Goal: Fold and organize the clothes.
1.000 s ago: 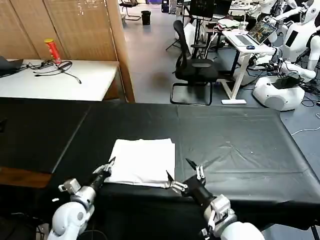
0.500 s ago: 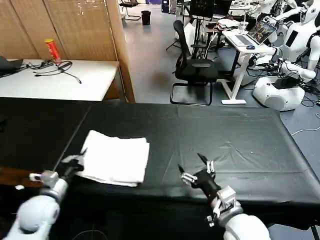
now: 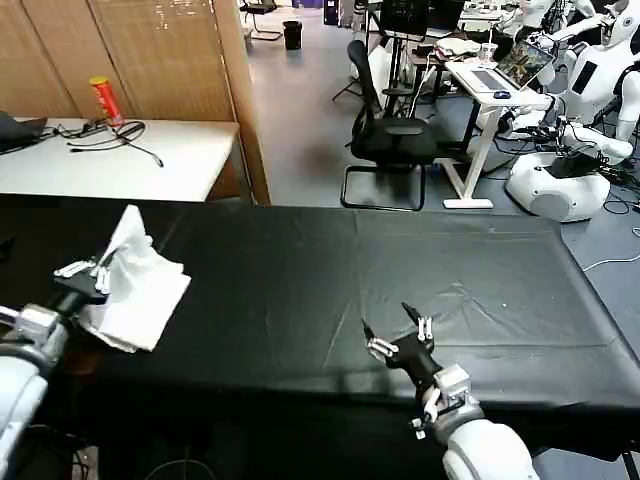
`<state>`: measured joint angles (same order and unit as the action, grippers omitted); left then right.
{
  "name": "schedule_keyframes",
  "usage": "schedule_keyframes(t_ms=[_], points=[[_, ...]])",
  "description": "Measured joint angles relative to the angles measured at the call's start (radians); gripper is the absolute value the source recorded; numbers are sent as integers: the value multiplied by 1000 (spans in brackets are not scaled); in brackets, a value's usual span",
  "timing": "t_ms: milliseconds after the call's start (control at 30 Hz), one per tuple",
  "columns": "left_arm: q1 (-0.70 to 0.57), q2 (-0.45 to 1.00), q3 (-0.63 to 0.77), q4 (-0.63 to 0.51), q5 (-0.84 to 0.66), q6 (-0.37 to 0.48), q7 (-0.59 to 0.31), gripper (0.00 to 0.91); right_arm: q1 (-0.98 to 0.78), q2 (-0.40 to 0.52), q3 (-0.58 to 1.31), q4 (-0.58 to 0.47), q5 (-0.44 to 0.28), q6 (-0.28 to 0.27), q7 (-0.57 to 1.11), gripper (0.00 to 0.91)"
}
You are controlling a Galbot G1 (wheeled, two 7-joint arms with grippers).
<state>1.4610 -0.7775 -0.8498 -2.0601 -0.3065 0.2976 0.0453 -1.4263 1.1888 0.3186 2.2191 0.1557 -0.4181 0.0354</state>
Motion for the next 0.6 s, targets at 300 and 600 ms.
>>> schedule_keyframes(t_ms=[300, 600], points=[[-67, -137, 305, -136, -149, 70, -109, 0, -9, 17, 11, -13, 27, -4, -4, 878], [-113, -266, 546, -79, -65, 15, -7, 878, 5, -9, -9, -1, 256, -95, 10, 878]])
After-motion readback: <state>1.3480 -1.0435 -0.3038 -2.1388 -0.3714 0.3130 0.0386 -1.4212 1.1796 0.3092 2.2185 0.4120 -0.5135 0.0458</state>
